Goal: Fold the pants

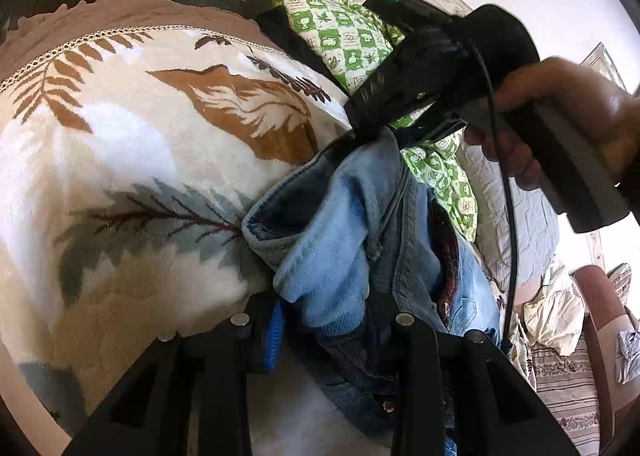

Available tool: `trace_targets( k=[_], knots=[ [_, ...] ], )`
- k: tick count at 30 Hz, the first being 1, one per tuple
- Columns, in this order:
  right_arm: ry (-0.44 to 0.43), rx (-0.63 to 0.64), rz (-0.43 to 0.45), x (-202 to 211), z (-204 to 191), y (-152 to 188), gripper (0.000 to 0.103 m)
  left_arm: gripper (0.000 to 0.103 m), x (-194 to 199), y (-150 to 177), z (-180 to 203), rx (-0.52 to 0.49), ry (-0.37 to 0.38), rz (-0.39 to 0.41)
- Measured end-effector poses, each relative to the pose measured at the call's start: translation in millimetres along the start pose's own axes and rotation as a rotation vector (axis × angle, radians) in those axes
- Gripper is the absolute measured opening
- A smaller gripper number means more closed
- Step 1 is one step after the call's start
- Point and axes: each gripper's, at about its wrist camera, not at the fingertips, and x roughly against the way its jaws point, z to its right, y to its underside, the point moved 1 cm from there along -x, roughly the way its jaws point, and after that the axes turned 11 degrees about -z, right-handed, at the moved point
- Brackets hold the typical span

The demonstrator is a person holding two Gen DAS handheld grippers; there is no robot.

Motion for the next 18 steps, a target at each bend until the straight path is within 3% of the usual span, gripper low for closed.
trace_targets(
  k=[1,11,18],
  knots=[
    [0.024,0.023,0.003,-1,-3,0,0.023,0.035,0,0,0,-0.001,-0.001,0.0],
    [0.026,0.029,0.055,8,-5,11,0.017,0.033,4,1,11,-0.034,-0.017,0.029],
    [-0.052,0.014,0.196,49,13,50,0.015,0.028,27,12,46,-0.207,-0.073,0.156]
  ],
)
